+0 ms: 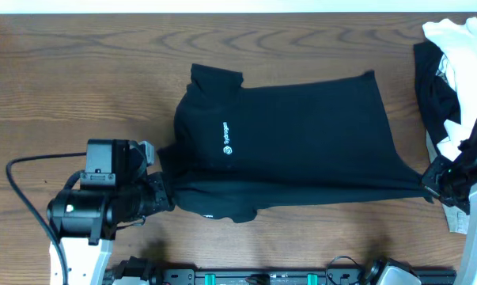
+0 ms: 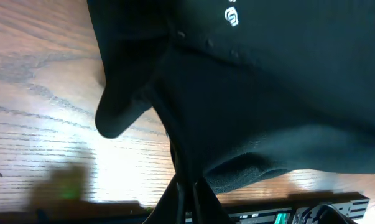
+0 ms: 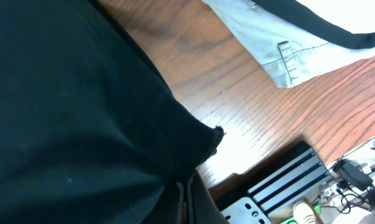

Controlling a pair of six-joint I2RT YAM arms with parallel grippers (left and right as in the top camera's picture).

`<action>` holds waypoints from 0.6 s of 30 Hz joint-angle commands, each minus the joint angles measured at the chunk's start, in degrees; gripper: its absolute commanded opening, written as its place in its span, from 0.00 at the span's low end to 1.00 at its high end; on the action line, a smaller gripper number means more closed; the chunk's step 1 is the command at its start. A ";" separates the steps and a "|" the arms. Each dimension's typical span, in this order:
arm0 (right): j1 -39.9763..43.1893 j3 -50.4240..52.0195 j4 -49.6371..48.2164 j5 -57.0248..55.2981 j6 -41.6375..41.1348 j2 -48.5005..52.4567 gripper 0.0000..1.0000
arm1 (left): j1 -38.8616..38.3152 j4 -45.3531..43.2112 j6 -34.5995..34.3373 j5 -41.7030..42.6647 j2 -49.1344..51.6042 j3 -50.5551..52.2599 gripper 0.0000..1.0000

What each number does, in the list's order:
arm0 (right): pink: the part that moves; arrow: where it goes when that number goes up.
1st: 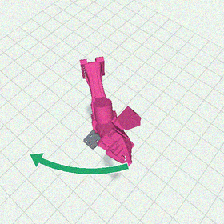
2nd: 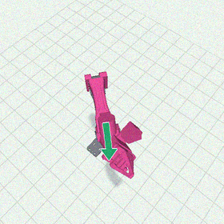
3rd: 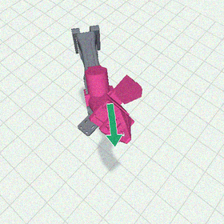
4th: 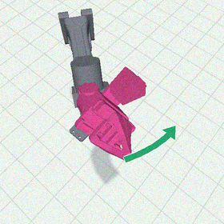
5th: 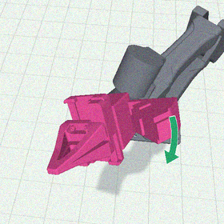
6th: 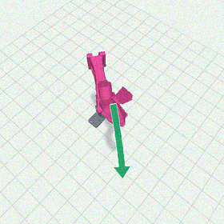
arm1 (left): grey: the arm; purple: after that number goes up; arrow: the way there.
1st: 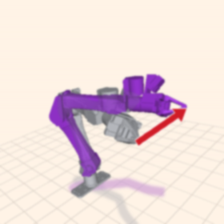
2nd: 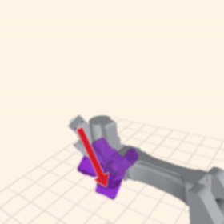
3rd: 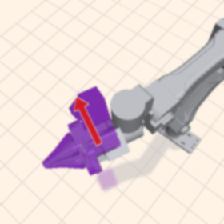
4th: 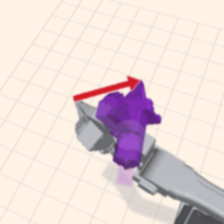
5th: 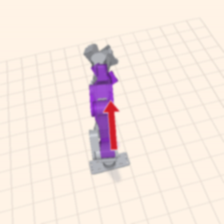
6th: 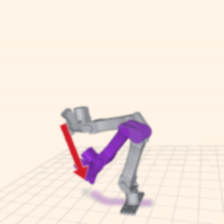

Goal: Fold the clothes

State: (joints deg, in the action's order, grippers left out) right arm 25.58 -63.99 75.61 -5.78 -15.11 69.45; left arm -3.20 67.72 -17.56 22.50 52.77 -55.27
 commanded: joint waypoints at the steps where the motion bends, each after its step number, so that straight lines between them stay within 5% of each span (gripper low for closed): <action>1: 0.70 0.13 0.28 -1.53 -0.83 -1.03 0.01 | 0.31 0.83 1.03 -1.57 -0.98 -1.25 0.06; 18: -1.33 0.13 -7.04 4.74 3.39 2.19 0.01 | 0.28 -8.76 -0.31 -2.40 4.59 -1.22 0.06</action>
State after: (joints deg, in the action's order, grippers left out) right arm 24.80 -63.99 69.69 -1.96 -12.88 69.95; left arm -3.20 60.23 -17.76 21.41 55.02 -55.27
